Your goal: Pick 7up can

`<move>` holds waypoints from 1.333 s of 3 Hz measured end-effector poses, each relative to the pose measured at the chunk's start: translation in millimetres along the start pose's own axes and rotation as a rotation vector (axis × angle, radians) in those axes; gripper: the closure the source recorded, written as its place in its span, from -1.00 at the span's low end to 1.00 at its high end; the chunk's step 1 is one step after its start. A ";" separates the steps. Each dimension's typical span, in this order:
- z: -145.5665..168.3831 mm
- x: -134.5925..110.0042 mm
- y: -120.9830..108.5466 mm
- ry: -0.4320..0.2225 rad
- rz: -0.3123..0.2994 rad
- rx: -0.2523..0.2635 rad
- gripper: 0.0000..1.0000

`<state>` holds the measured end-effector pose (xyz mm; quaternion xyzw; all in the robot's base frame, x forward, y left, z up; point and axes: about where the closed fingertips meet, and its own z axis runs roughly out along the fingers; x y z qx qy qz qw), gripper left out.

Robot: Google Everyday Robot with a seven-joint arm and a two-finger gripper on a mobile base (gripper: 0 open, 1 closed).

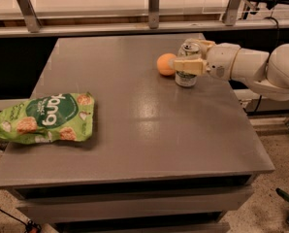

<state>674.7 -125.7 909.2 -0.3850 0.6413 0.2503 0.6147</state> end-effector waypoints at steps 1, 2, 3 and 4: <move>5.9 4.8 -0.6 0.032 0.022 -0.032 0.28; 1.0 -2.3 2.5 0.078 0.005 -0.028 0.74; -12.5 -25.2 -9.2 0.132 -0.033 0.008 1.00; -53.0 -79.6 -31.4 0.217 -0.087 0.070 1.00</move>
Offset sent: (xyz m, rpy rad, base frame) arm -0.0107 -0.0043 0.0151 -0.1233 0.0634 -0.0064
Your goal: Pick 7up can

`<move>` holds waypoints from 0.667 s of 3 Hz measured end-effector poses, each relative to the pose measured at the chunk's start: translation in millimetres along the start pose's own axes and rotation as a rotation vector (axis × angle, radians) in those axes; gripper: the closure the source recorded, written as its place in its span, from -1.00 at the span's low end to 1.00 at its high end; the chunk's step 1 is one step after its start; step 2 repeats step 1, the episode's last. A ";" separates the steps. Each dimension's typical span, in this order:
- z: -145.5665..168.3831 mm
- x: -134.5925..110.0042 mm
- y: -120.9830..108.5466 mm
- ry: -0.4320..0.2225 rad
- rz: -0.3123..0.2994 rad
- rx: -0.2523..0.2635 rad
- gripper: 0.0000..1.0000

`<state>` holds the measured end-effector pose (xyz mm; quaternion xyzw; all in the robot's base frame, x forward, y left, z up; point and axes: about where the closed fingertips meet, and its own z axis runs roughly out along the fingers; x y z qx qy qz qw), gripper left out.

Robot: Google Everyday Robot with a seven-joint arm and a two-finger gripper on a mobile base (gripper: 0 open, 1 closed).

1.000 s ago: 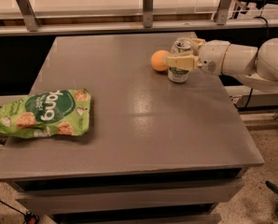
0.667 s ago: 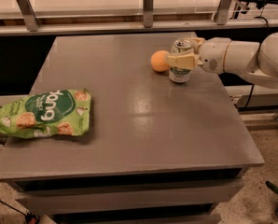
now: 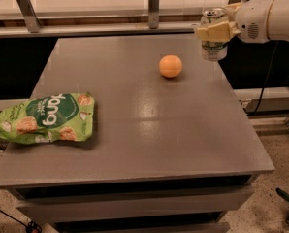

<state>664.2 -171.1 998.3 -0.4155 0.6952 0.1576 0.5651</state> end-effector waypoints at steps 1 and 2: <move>0.2 -0.1 0.2 0.000 0.000 0.000 1.00; 0.2 -0.1 0.2 0.000 0.000 0.000 1.00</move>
Offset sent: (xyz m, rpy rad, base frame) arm 0.0000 0.0000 0.0000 0.0000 0.0000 0.0000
